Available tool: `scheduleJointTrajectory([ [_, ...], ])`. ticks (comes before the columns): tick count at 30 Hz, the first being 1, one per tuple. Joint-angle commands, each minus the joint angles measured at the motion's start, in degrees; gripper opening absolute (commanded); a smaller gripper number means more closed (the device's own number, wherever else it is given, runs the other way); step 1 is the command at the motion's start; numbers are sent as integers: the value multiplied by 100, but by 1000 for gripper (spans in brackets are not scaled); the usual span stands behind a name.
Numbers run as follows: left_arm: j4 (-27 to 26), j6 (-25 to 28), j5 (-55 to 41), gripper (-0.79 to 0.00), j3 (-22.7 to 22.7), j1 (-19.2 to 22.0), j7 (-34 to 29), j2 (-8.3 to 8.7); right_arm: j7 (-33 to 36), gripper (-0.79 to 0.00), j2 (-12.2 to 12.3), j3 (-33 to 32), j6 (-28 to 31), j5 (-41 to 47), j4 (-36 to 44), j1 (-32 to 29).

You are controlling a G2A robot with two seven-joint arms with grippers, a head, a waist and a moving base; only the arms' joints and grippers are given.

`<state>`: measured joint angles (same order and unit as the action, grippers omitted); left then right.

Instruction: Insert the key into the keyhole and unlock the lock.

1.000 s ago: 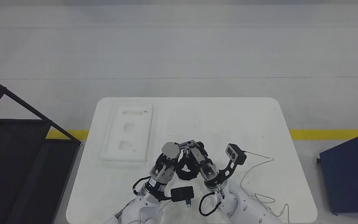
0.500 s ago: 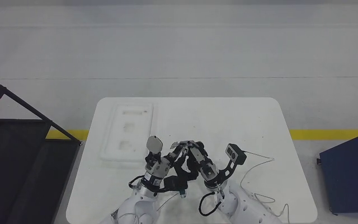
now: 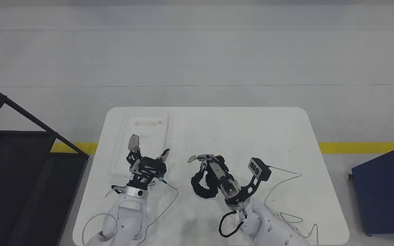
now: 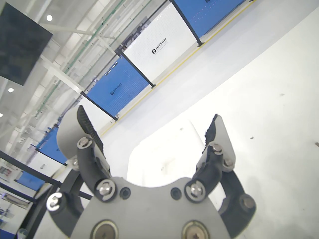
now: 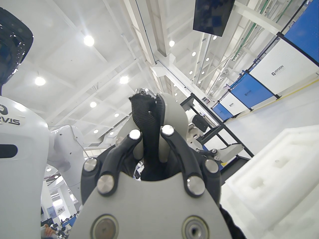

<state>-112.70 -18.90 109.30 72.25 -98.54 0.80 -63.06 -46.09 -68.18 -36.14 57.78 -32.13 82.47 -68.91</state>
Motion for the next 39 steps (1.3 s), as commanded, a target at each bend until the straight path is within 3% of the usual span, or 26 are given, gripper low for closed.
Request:
scheduleJointTrajectory([
  [1, -166, 398, -520, 0, 298, -169, -8, 27, 134, -785, -5, -67, -132, 66, 104, -36],
  [5, -511, 1751, -1626, 0, 845, -452, -335, 96, 406, -785, 2, -302, -243, 74, 226, -118],
  [7, -597, 2879, -2099, 0, 1057, -528, -758, 155, 513, -785, 3, -422, -312, -9, 265, -156],
  [11, -570, 5284, -3497, 0, 1377, -384, -1612, 273, 712, -785, -9, -598, -454, -191, 344, -225],
  [15, -92, 6743, -5215, 0, 1551, 37, -2570, 373, 856, -785, -45, -686, -461, -187, 405, -268],
  [19, 358, 7243, -6814, 0, 1395, 536, -3345, 452, 976, -785, -89, -747, -447, -175, 439, -295],
  [25, 399, 7286, -7678, 0, 988, 1070, -3806, 503, 1164, -785, -198, -670, -364, -105, 369, -280],
  [31, 294, 6956, -7641, 0, 727, 1394, -3852, 506, 1249, -785, -308, -649, -301, -65, 283, -245],
  [37, 178, 6929, -7485, 0, 561, 1418, -3694, 513, 1317, -785, -386, -699, -229, -88, 204, -285],
  [38, 165, 6950, -7461, -292, 545, 1410, -3674, 517, 1319, -785, -397, -712, -211, -85, 193, -295],
  [39, 155, 6966, -7432, -511, 534, 1403, -3654, 522, 1328, -785, -408, -726, -198, -86, 179, -305],
])
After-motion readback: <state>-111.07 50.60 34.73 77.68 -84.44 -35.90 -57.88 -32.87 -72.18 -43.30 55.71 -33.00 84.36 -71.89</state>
